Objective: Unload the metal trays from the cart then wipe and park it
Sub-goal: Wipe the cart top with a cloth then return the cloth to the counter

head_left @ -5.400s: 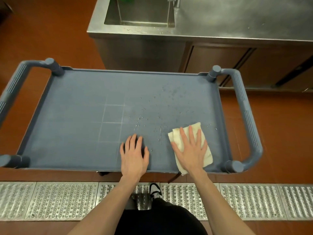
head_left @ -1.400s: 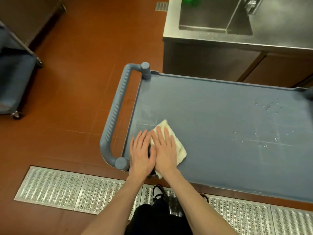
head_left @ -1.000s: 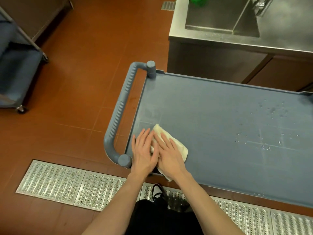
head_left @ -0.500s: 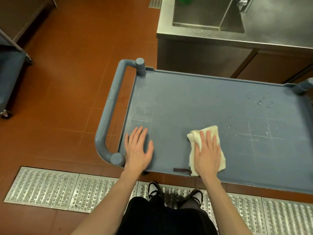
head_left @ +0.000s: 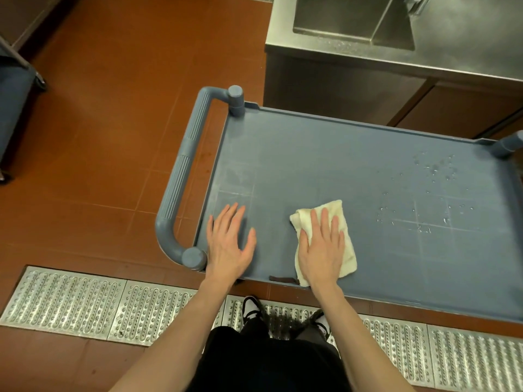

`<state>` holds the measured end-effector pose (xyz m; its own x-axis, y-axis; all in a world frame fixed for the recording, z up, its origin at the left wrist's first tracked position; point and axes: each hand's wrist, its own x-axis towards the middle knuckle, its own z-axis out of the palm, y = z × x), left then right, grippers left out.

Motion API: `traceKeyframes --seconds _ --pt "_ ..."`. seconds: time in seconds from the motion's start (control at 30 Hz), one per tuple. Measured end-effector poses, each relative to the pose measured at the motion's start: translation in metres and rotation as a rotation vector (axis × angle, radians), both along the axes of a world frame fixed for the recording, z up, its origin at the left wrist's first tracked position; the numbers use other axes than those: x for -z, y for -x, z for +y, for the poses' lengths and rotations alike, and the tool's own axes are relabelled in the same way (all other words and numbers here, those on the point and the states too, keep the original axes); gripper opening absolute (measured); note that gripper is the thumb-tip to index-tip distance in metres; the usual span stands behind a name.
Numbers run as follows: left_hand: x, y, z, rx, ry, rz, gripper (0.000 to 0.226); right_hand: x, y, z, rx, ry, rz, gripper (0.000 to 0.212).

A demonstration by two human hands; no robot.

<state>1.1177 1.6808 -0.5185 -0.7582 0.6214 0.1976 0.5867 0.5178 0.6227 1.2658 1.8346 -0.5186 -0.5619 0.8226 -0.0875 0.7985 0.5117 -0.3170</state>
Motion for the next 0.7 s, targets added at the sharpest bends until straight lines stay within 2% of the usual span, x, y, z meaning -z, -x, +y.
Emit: traceKeyframes --seconds 0.2,0.5,0.7 --pt "0.002 0.000 -0.001 0.011 -0.006 -0.009 0.062 0.002 0.034 -0.024 -0.150 0.011 0.017 0.058" --pt "0.002 0.001 -0.001 0.002 -0.095 -0.007 0.059 0.006 0.084 -0.041 -0.544 0.025 -0.065 0.064" --pt "0.000 0.001 -0.002 0.039 -0.186 0.082 0.063 0.005 0.102 -0.058 -0.860 -0.041 -0.017 0.062"
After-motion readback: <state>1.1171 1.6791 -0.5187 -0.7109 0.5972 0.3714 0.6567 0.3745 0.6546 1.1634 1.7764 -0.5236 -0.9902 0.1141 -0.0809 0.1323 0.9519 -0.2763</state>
